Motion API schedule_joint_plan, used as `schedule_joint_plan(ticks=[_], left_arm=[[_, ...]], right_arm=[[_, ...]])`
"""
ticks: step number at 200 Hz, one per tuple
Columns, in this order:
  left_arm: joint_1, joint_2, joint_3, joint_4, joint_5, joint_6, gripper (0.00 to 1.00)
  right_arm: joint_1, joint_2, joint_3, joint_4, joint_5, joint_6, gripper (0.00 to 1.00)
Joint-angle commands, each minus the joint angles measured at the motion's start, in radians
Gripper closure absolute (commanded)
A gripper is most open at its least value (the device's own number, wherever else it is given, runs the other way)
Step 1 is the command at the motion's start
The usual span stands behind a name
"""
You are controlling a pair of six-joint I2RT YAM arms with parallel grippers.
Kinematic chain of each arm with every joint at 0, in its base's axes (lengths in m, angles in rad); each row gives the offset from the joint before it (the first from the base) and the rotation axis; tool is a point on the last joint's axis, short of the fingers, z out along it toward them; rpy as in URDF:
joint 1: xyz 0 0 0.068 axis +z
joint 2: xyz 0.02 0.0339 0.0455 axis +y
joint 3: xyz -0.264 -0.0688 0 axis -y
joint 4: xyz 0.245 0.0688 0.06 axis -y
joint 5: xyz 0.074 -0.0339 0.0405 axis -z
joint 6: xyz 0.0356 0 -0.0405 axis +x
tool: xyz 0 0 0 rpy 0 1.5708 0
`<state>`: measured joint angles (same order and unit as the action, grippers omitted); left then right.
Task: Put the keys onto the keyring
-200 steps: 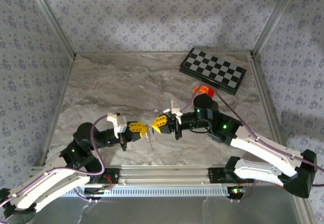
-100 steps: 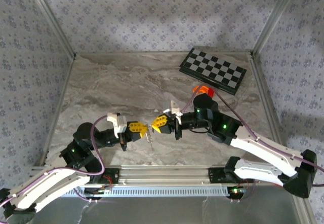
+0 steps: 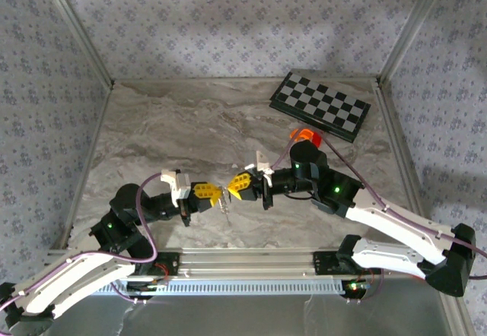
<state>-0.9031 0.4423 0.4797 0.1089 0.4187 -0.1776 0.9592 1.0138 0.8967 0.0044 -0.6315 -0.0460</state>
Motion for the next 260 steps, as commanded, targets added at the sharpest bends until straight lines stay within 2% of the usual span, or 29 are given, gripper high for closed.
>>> schedule_joint_plan(ticks=[1, 111, 189, 260], left_arm=[[-0.002, -0.005, 0.016, 0.051, 0.003, -0.006, 1.00], [-0.002, 0.008, 0.036, 0.015, -0.001, 0.001, 1.00], [-0.002, 0.024, 0.050, 0.000, 0.010, -0.027, 1.00], [-0.002, 0.022, 0.053, -0.008, 0.003, -0.039, 1.00]], right_arm=[[0.009, 0.009, 0.023, 0.013, -0.008, -0.017, 1.00], [0.018, 0.029, 0.062, -0.016, -0.033, -0.045, 1.00], [0.044, 0.048, 0.102, -0.125, -0.040, -0.113, 1.00], [0.083, 0.057, 0.124, -0.237, 0.019, -0.220, 1.00]])
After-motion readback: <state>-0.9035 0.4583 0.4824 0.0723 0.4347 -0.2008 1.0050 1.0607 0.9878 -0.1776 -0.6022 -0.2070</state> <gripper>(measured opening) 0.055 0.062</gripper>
